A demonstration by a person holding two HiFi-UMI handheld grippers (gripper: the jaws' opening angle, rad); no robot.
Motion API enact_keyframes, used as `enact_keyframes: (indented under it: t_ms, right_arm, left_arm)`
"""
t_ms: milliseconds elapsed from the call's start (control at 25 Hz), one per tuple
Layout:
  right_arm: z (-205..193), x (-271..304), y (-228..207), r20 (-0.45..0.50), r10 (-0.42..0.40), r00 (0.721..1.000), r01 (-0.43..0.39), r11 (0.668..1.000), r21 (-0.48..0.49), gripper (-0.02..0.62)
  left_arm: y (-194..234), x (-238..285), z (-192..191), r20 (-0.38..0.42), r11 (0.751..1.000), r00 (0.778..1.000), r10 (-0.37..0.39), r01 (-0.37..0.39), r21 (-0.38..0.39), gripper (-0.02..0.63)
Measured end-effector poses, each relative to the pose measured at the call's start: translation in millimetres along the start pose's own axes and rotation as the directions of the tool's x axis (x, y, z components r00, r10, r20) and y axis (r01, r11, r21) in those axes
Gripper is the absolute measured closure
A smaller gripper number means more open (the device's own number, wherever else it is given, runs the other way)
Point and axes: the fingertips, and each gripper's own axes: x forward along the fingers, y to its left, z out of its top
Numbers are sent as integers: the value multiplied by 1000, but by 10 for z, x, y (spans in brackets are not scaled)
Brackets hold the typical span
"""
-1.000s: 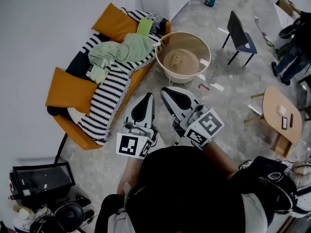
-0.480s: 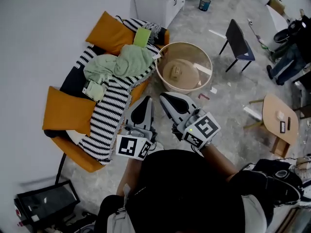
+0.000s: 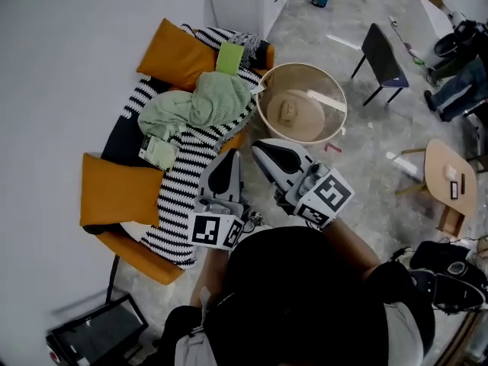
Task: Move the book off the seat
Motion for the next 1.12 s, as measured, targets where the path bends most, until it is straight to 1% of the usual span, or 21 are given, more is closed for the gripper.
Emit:
enact_keyframes:
  t_ms: [160,320,480,720,880,960,1120]
  right_arm:
    - [-52,271,-36,-17,2,1000,-2,1000,12,578]
    - [-96,494,-35,-14,32,999,-32,999,13,578]
    - [-136,604,-199,-13,34,999,-33,999,27,578]
    - [-130,786,-674,11,3,1000,-3,998,67,578]
    - [-79,922,-999,36,-3,999,1,998,55,578]
    - [-79,966,-1214,44,-24,999,22,998,53,578]
    - [-111,1054,-1798,31,-90,996,86,991,102,578]
  left_arm:
    - [212,41,37,2,1000,1000,11,-11,12,597]
    - [344,106,90,18,1000,1000,6,-6,19,597]
    - [443,257,53,6,999,1000,5,-5,33,597]
    - [579,563,4,-12,998,1000,15,-14,63,597]
    - [668,884,-54,-32,996,999,2,1,94,597]
    - [728,1082,-98,-43,995,999,-2,6,101,597]
    - [778,1562,-159,-58,994,998,-21,27,103,597]
